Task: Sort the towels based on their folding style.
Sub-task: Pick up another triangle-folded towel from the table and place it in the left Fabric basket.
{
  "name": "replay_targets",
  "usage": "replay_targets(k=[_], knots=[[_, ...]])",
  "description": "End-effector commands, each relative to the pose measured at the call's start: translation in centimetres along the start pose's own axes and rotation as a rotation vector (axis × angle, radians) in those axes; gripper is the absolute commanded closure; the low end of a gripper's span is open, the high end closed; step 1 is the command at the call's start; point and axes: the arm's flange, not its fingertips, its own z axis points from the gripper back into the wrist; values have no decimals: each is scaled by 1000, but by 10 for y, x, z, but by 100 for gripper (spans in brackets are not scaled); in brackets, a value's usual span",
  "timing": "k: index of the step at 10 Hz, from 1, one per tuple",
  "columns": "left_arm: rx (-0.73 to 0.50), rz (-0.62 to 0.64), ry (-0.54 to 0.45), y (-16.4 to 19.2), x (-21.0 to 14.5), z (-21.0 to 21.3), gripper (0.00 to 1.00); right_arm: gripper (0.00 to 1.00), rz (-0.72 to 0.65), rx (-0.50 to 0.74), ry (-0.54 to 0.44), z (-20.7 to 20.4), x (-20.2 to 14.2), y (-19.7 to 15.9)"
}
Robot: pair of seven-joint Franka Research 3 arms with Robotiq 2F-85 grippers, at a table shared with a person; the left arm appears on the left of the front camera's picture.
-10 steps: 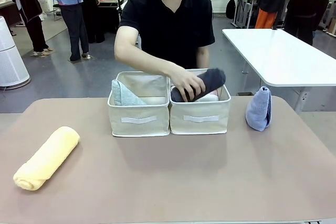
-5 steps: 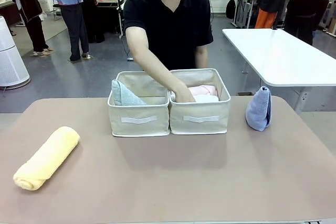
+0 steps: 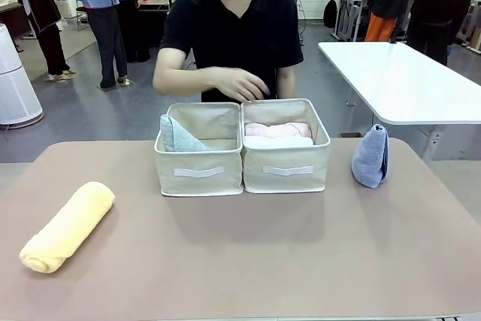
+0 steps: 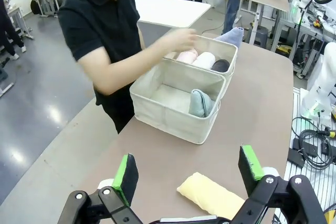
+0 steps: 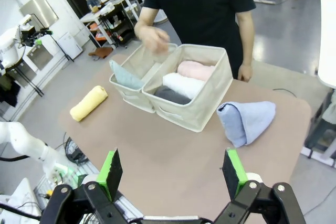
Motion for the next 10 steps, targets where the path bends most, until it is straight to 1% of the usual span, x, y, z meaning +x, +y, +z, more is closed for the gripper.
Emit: replay_targets(k=[1, 2, 3, 4, 5, 6, 7, 8, 9, 10], knots=[[-6, -8, -23, 1, 1, 1, 0, 0, 28, -61, 159, -47, 51, 26], [-6, -8, -23, 1, 1, 1, 0, 0, -6, -93, 275, -79, 74, 32], [-6, -8, -23, 1, 1, 1, 0, 0, 14, -194, 375, -113, 89, 38], [-6, -8, -23, 1, 1, 1, 0, 0, 7, -303, 498, -148, 99, 37], [-6, -8, -23, 1, 1, 1, 0, 0, 58, -499, 664, -183, 96, 31], [-6, -8, -23, 1, 1, 1, 0, 0, 69, -667, 764, -207, 89, 21], [-6, -8, -23, 1, 1, 1, 0, 0, 70, -740, 807, -230, 86, 18], [-6, -8, -23, 1, 1, 1, 0, 0, 30, -668, 851, -246, 80, 22], [-6, -8, -23, 1, 1, 1, 0, 0, -29, -590, 871, -255, 74, 23], [-6, -8, -23, 1, 1, 1, 0, 0, -84, -508, 878, -255, 73, 21]])
